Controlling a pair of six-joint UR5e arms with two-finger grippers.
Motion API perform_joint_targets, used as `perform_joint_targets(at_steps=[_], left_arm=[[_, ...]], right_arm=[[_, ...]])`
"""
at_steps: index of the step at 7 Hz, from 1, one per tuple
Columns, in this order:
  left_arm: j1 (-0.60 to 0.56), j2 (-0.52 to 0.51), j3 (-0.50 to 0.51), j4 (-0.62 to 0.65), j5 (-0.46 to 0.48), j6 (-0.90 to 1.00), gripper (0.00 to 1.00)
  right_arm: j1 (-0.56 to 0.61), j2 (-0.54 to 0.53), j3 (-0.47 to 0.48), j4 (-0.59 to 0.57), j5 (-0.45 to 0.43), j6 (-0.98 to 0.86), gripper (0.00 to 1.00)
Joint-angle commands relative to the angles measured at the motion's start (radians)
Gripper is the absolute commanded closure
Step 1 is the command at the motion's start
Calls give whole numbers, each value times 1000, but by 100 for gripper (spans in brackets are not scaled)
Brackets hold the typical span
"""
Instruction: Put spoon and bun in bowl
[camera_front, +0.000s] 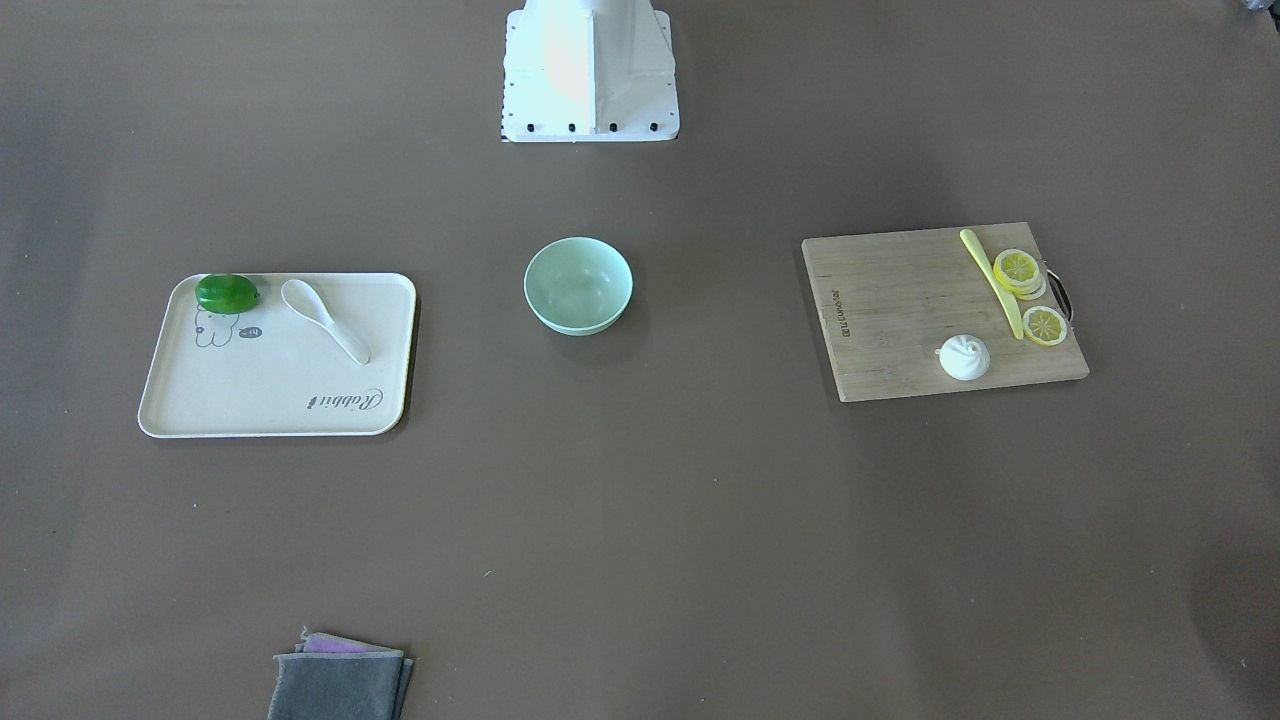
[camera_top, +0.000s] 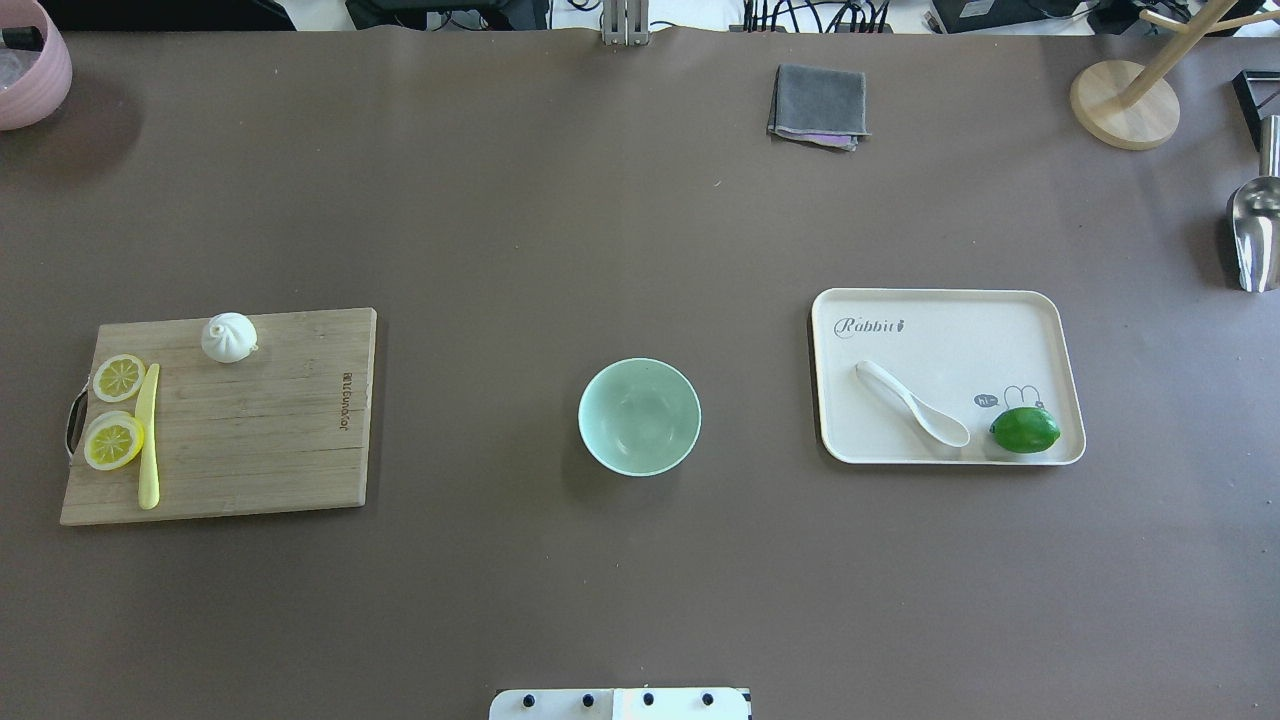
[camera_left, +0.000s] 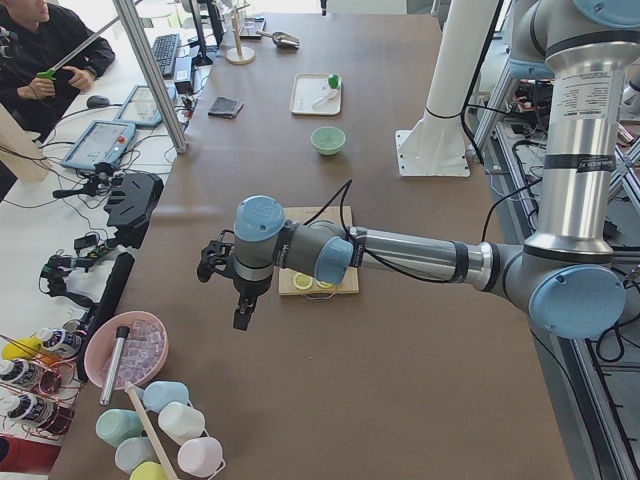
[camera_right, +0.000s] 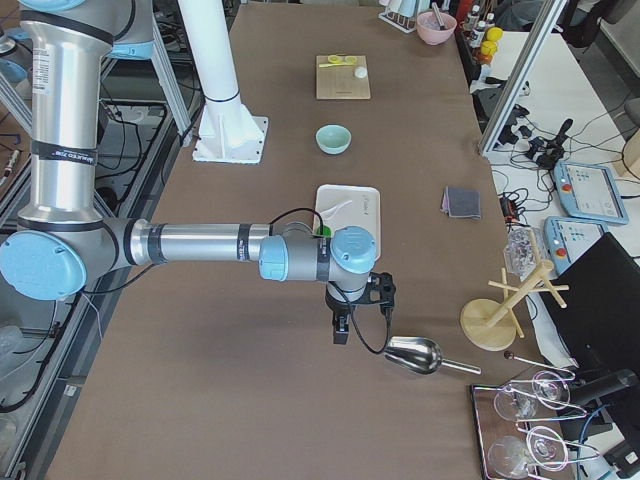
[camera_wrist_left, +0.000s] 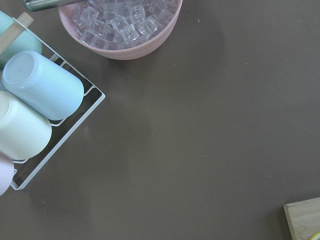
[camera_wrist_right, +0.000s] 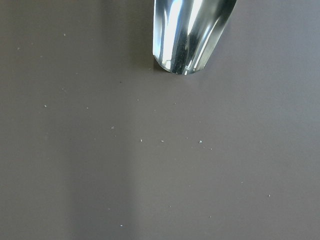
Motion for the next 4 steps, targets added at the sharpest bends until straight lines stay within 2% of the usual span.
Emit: perform_joint_targets(at_steps=[1,4], left_arm=[[-3,28,-9,0,-1,2,2],[-3,54,-18,-7,-10,4,2]], right_arm=[[7,-8,0,1,3,0,0],[9,-8,0,-1,2,0,0]])
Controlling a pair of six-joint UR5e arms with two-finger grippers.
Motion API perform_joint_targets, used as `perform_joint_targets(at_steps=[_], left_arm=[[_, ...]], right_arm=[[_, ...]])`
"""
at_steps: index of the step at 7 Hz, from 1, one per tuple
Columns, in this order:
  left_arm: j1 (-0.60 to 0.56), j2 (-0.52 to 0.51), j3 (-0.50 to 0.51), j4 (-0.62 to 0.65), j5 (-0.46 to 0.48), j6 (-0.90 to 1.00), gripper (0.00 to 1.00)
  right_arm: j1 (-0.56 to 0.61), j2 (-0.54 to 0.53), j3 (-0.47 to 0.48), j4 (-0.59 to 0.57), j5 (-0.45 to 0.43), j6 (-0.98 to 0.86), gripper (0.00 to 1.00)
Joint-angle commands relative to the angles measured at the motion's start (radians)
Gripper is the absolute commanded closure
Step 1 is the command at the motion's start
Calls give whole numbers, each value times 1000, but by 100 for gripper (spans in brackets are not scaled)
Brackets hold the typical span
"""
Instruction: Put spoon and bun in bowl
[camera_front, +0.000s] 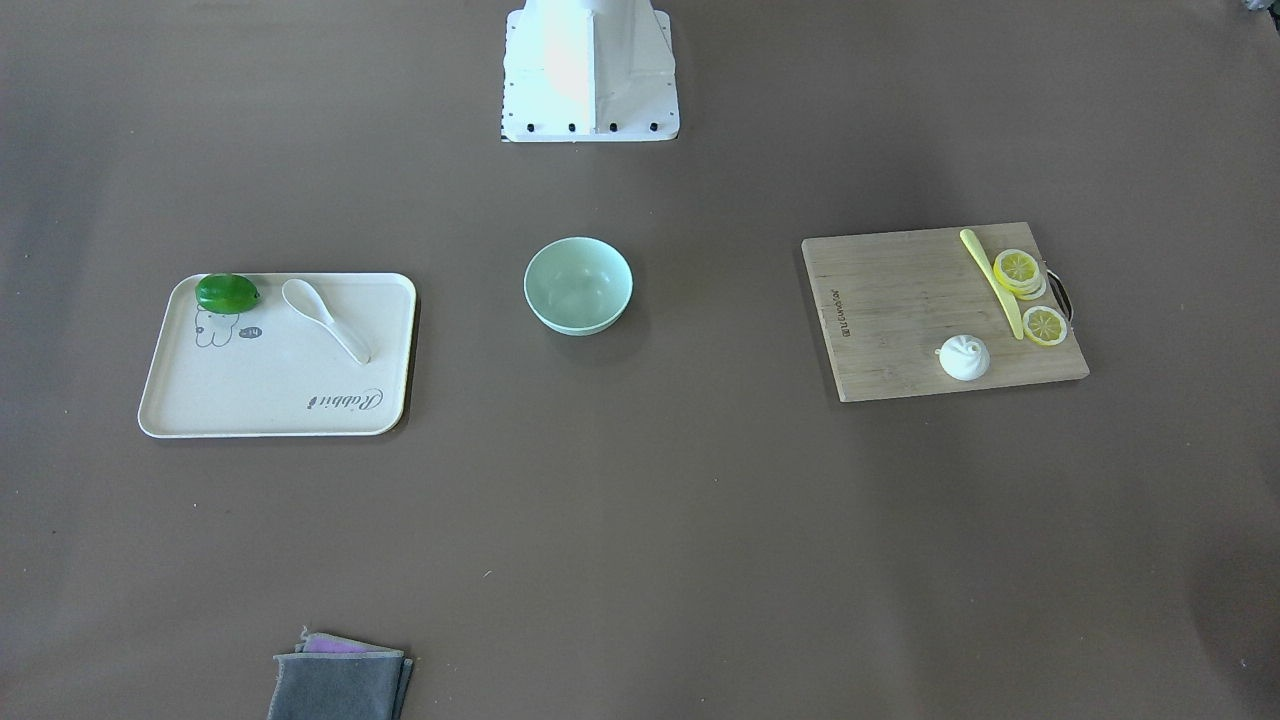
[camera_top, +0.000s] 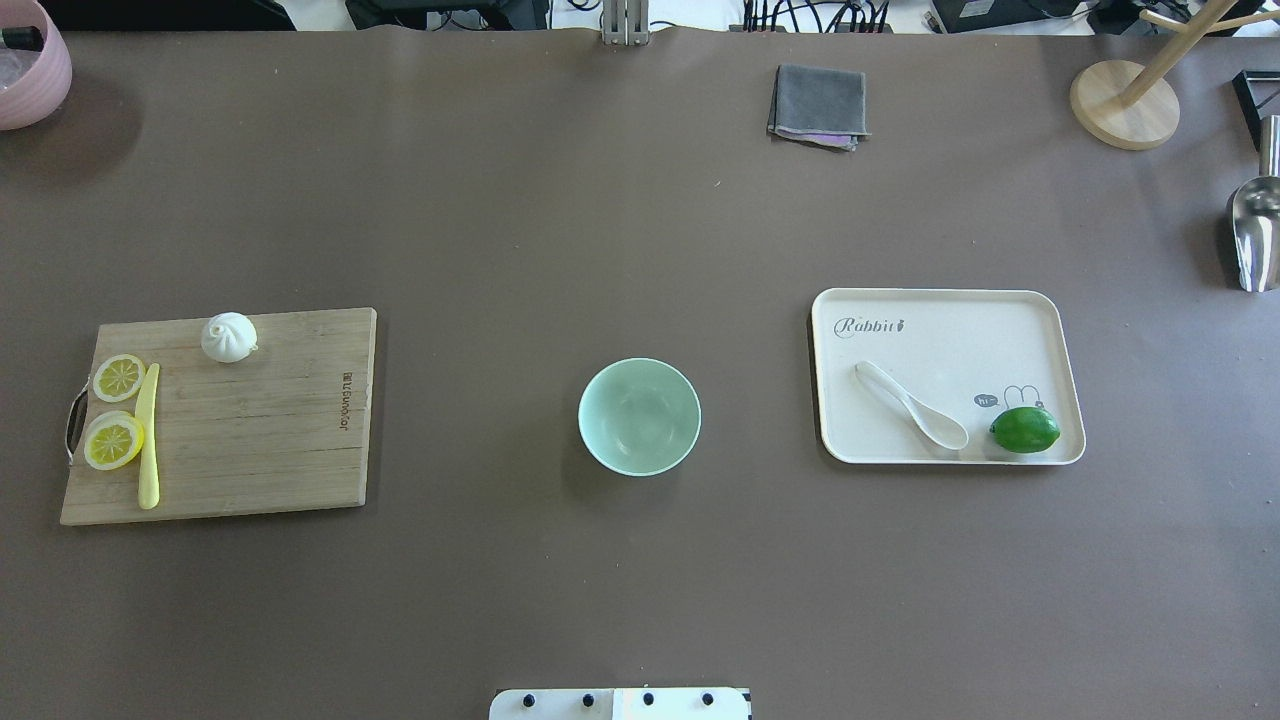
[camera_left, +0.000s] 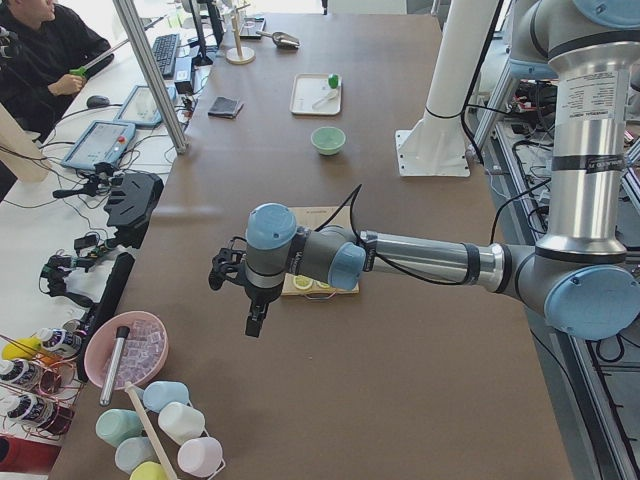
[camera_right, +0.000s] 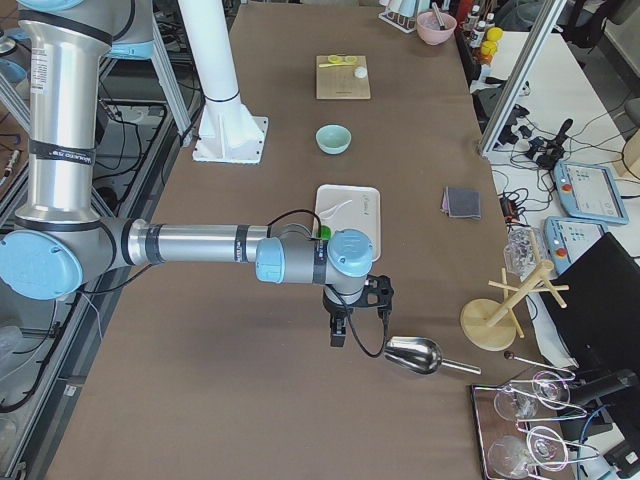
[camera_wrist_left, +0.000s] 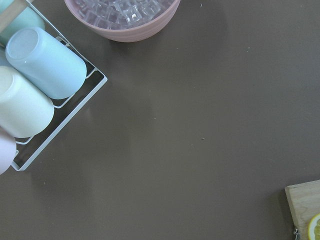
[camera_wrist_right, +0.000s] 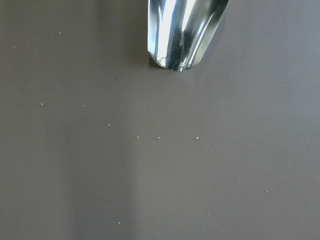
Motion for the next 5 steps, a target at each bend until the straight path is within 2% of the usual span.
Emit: perform_joint_targets(at_steps=[1,5], left_arm=[[0,9,0,0,-37,-2,2],[0,1,8,3,-44,-2,2]], right_arm=[[6,0,5,0,-3,0,0],[15,1,18,-1,2,0,0]])
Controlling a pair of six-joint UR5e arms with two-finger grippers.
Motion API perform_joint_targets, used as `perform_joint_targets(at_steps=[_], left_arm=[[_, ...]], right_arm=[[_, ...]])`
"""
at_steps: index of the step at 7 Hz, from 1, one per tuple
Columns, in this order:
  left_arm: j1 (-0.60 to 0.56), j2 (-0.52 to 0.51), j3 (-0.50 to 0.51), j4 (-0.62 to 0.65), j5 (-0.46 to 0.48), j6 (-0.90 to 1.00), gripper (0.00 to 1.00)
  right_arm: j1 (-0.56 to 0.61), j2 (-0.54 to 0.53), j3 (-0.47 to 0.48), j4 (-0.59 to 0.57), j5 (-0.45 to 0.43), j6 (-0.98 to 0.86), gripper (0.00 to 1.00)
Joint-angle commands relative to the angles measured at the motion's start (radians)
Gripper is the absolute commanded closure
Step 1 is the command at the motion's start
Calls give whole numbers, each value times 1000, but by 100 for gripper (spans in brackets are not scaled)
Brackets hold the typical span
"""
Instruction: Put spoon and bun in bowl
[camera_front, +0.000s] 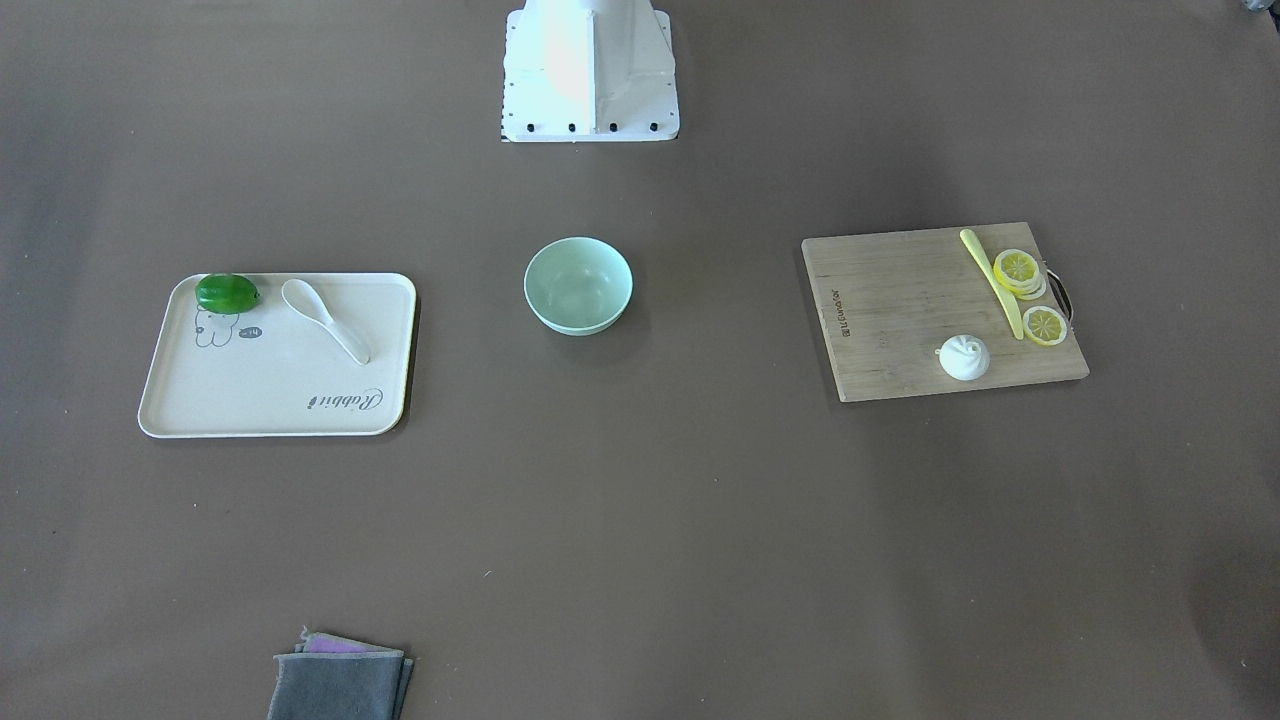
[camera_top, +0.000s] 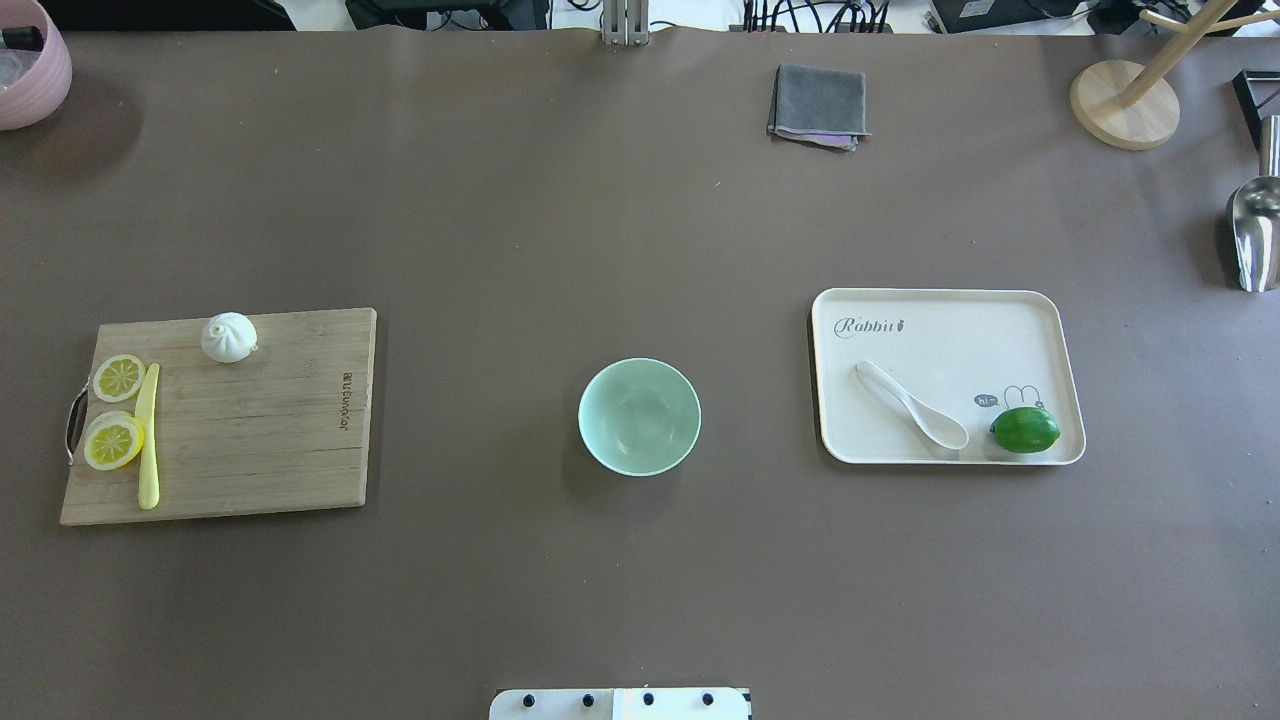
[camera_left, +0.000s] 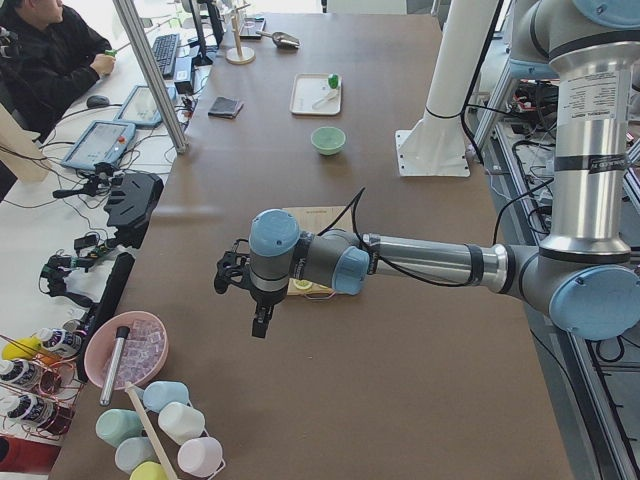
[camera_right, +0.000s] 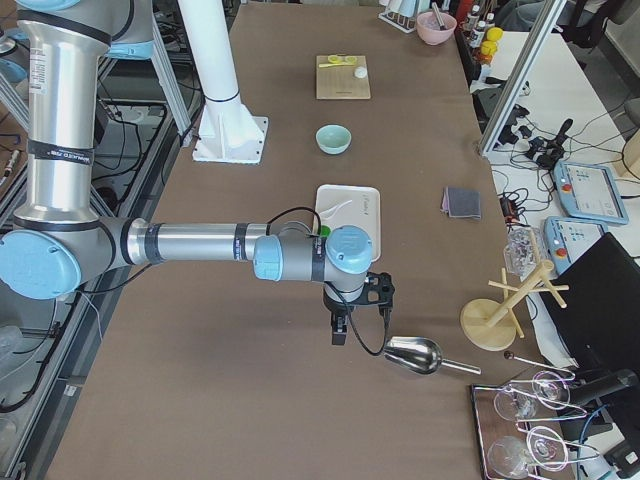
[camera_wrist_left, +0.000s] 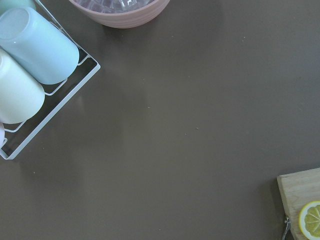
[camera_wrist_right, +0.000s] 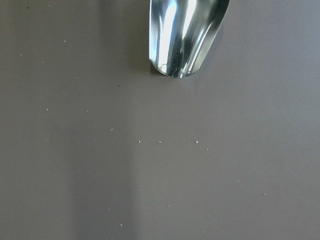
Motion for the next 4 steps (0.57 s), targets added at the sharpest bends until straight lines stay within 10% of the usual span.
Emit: perform_joint_targets(at_steps=[1,4], left_arm=[[0,1,1,1,0,0,2],[0,6,1,1,0,0,2]], right_arm=[[1,1,0,2,-1,0,0],[1,0,0,2,-3,0,0]])
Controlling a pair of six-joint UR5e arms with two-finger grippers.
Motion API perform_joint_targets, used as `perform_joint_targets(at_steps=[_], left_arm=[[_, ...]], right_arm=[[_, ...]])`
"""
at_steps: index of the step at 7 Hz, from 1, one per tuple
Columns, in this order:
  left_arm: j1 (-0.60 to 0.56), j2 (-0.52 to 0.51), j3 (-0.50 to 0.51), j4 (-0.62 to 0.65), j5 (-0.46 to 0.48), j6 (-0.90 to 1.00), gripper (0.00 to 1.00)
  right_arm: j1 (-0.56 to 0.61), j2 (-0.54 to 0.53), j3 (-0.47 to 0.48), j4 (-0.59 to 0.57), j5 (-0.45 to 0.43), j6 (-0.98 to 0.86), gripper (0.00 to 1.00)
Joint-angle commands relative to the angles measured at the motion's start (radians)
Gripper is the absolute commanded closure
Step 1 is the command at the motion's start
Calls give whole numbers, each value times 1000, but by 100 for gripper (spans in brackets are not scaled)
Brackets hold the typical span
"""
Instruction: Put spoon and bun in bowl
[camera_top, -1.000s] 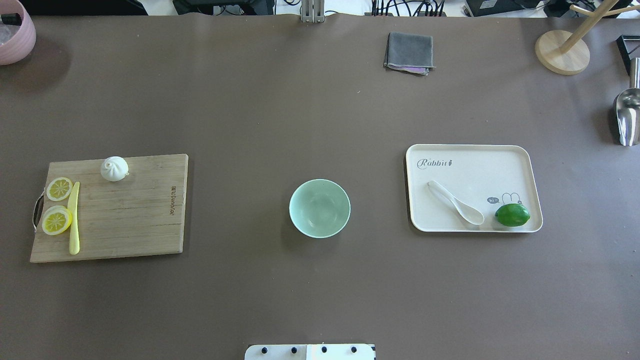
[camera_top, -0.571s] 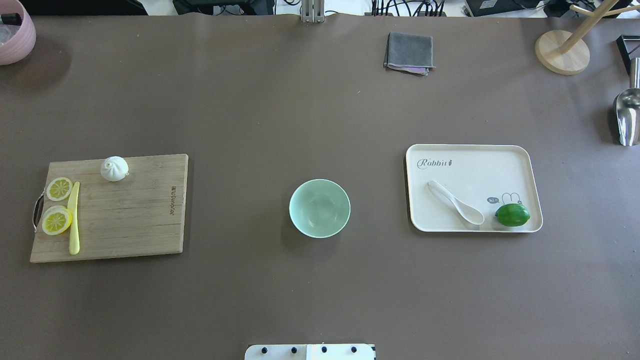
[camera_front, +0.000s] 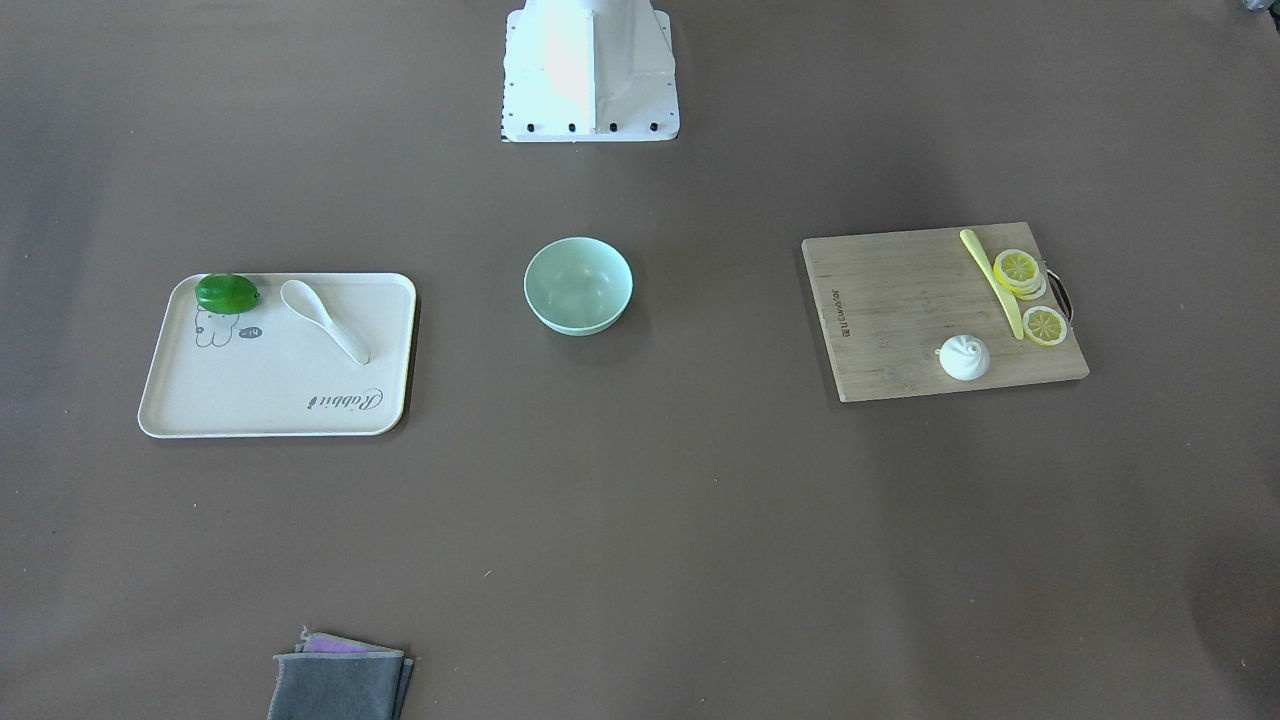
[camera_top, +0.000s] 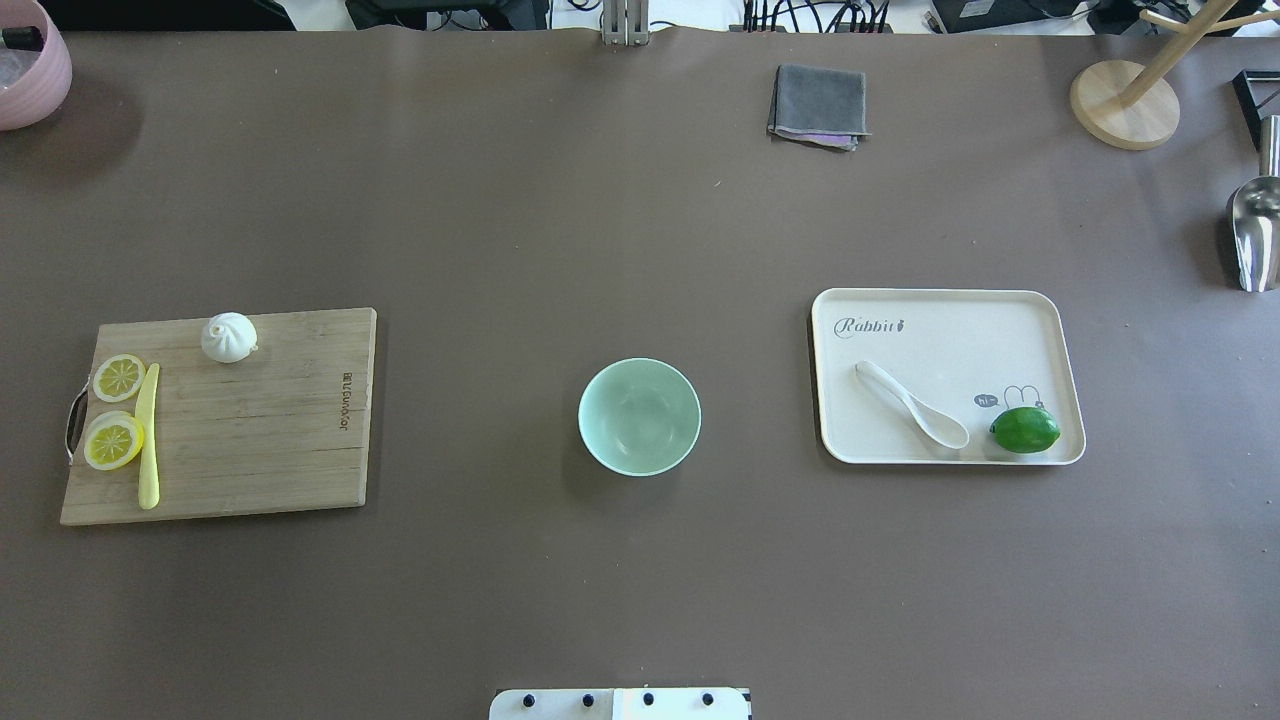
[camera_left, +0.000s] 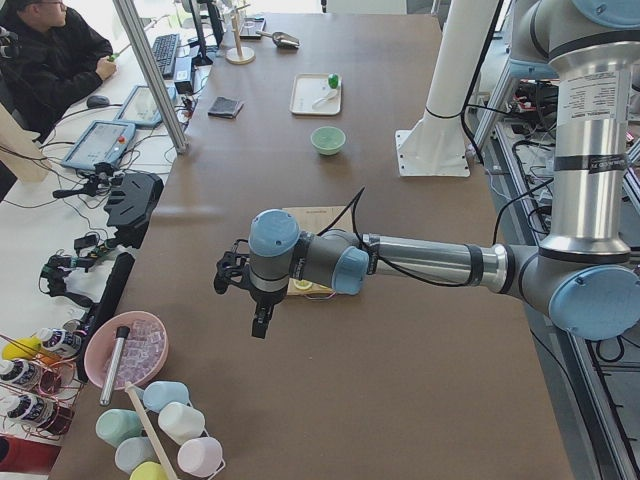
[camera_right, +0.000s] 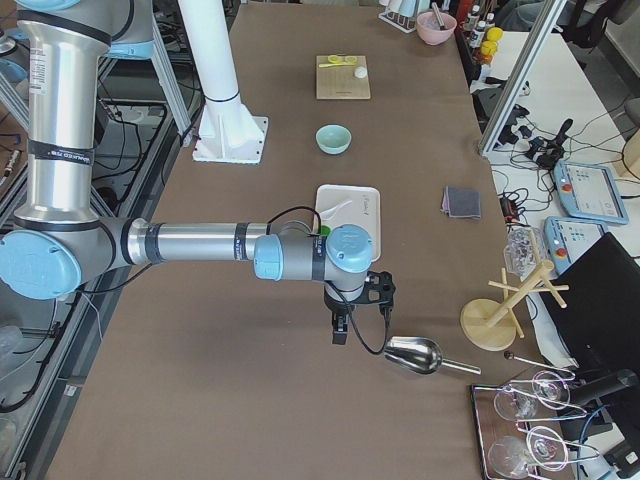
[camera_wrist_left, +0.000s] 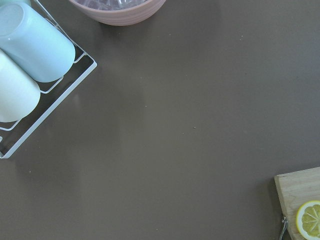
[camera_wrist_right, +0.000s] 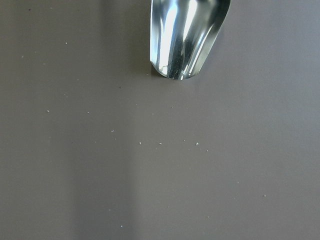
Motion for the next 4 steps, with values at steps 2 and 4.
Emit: perform_joint_targets(at_steps=[2,4], left_arm=[[0,3,-1,0,-2,0,2],[0,2,-1,0,-1,0,2]], right_arm=[[0,-2,0,0,2,0,0],[0,-2,7,0,0,2,0]])
